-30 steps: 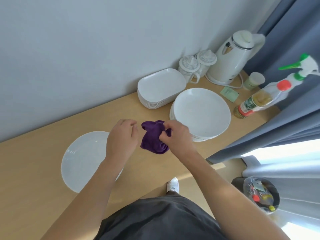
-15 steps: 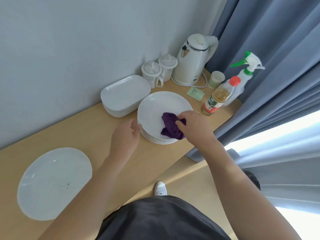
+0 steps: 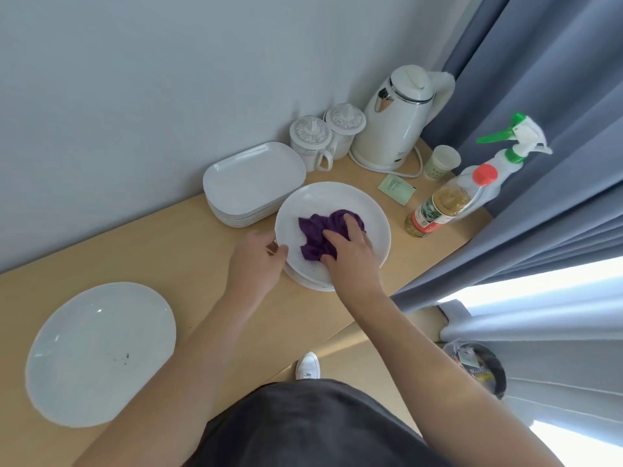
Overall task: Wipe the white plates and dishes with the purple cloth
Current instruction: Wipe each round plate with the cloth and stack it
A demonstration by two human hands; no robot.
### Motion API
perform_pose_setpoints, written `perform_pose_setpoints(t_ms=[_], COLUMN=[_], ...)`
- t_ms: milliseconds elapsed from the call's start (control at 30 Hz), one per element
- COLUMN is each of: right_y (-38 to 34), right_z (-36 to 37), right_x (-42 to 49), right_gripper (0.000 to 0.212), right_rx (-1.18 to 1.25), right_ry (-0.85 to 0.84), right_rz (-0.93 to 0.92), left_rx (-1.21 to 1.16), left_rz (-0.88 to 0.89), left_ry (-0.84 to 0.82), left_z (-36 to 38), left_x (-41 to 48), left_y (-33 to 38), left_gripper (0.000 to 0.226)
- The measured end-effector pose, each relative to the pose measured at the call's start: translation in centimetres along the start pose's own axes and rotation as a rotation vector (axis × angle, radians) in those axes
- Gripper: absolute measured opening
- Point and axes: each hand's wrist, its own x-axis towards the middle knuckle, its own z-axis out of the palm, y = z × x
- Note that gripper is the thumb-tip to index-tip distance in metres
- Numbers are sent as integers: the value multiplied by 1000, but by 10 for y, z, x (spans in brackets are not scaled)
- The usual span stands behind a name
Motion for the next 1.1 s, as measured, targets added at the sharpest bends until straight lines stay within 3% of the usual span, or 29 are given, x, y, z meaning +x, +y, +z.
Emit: perform_pose_setpoints(t_ms=[133, 467, 667, 733, 767, 900, 1000, 1100], right_y=[-3, -32, -51, -59, -64, -81, -96, -101], right_z=[7, 25, 22, 19, 18, 15, 22, 41], right_x=[35, 54, 43, 36, 31, 14, -1, -13], right_gripper=[51, 50, 45, 43, 42, 39, 35, 36], right_rx=[46, 342, 577, 644, 672, 734, 729, 593], right_ry=[63, 146, 180, 158, 146, 112, 50, 85], right_rz=[34, -109, -110, -90, -82, -141, -219, -310], left_rx=[1, -115, -216, -266, -299, -367, -383, -441], left_rz=[-25, -86, -88, -115, -138, -318, -328, -270], left_ry=[4, -31, -180, -230, -220, 28, 192, 140], left_z=[1, 1, -8, -16, -22, -53, -84, -103], left_x=[2, 1, -6, -13, -18, -29, -37, -52], left_y=[-2, -5, -10, -13, -16, -38, -44, -33], left_gripper=[12, 19, 24, 16, 8, 19, 18, 31])
